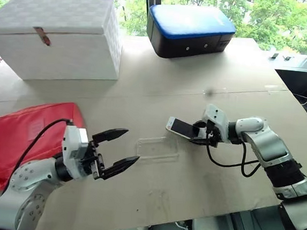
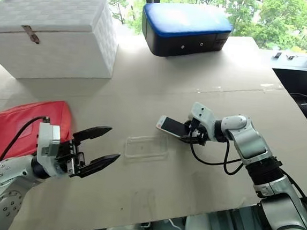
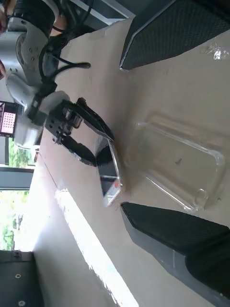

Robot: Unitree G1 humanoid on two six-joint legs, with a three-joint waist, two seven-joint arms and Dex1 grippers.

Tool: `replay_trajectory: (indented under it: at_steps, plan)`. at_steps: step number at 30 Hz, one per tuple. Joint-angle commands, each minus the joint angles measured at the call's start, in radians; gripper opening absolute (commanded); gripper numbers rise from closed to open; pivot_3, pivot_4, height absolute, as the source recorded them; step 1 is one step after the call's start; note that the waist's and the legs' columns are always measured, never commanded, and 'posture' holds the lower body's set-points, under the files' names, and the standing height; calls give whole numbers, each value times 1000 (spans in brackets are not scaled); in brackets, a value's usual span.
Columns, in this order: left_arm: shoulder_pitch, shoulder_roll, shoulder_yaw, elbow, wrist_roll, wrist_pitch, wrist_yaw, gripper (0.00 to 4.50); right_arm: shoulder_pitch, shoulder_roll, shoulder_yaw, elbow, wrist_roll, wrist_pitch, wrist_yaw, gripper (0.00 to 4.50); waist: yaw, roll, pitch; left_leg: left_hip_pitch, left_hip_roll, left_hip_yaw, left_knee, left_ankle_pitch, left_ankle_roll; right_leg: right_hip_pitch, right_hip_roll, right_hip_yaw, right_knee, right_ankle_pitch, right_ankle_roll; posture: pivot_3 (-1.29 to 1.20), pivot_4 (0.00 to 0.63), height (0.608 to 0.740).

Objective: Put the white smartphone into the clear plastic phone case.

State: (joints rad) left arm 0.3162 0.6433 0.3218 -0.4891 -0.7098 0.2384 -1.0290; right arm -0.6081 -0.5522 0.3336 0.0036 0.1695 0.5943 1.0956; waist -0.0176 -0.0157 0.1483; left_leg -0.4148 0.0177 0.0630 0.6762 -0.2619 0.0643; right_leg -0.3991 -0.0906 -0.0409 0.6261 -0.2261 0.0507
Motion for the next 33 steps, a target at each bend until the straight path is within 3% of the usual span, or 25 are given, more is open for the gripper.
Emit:
replay_trajectory:
  at_steps: [1, 7, 12, 33]
  plan:
    - [43, 3, 62, 24, -14, -31, -35, 4500, -31, -8, -15, -148, 75, 52, 54, 2762, 0, 0, 0, 0, 0, 0, -1, 0, 0, -1, 0, 0, 0, 0, 0, 0, 150, 734]
    - [136, 13, 86, 63, 83, -106, -77, 4500, -66, -3, 112, -210, 20, 59, 69, 2762, 4, 0, 0, 0, 0, 0, -4, 0, 0, -4, -2, -1, 0, 0, 0, 0, 150, 734]
    - [160, -3, 74, 38, 85, -118, -67, 4500, -111, 18, 254, -114, -113, -22, 56, 2762, 7, -1, 0, -1, 0, 1, -4, 0, 0, -5, -5, -2, 0, 0, 0, 0, 150, 734]
    - [205, -51, 35, -2, 129, -166, -21, 4500, -218, 59, 287, 16, -221, -117, 140, 2762, 3, -1, 0, -1, -1, 2, -5, 0, -1, -6, -6, -2, 0, 0, 0, 0, 150, 734]
